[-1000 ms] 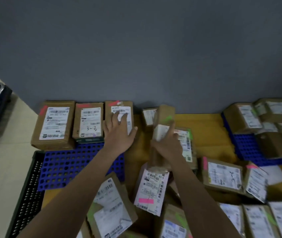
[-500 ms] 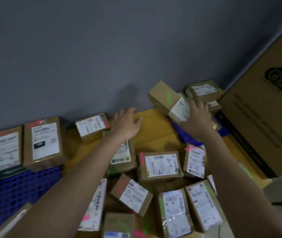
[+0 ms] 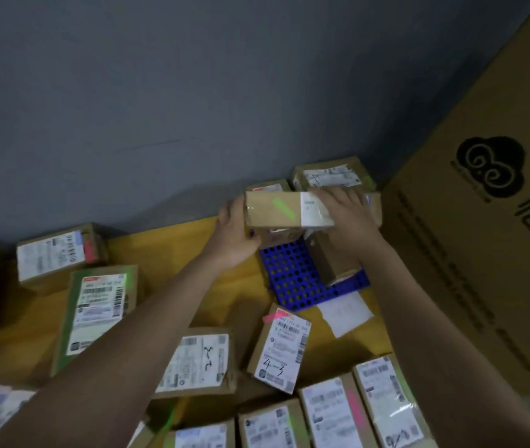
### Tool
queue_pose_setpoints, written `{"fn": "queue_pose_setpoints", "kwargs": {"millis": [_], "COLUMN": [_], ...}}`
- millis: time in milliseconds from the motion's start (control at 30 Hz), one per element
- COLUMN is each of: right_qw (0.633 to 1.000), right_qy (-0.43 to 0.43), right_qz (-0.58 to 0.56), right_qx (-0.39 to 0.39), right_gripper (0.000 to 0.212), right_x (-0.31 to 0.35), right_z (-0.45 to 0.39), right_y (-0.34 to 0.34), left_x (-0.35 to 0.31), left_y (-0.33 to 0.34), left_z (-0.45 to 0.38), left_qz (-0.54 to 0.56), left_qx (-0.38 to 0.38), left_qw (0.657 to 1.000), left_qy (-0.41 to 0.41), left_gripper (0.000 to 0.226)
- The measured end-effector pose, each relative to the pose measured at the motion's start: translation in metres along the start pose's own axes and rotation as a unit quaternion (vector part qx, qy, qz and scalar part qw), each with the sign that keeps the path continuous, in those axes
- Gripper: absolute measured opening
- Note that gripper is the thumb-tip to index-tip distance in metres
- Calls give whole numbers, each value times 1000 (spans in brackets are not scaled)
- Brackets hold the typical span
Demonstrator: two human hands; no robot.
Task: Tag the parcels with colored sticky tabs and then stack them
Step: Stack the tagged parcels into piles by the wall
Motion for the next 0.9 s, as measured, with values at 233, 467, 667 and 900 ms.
{"fn": "queue_pose_setpoints", "kwargs": {"millis": [233, 467, 667, 900], "right_qw": [997, 989, 985, 991], "right_qy": [-75, 78, 80, 99], "right_qz": [-7, -2, -71, -53], "right_qx": [24, -123, -138, -67], "right_gripper": [80, 52, 67, 74], "right_x": [-31, -51, -49, -48], "right_z": [-111, -111, -99, -90], "right_y": [-6, 13, 22, 36], "left_x": [-18, 11, 12, 11], "left_y": [-1, 23, 22, 14], "left_z": [-79, -113, -107, -102], "left_qz": [27, 102, 138, 180], "left_qx": [-69, -115, -129, -122], "left_qw": [997, 985, 978, 974], "left_qy": [6, -75, -83, -64], "left_gripper": [76, 41, 40, 41]}}
Point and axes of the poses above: each hand's wrist, its own z-axis away from the middle knuckle, its own y-axis out of the palm, x = y × z, the point moved 9 cm from there along -z, towards the middle knuckle, and after that the axes turned 5 degrees about y, right-handed, at the moved point
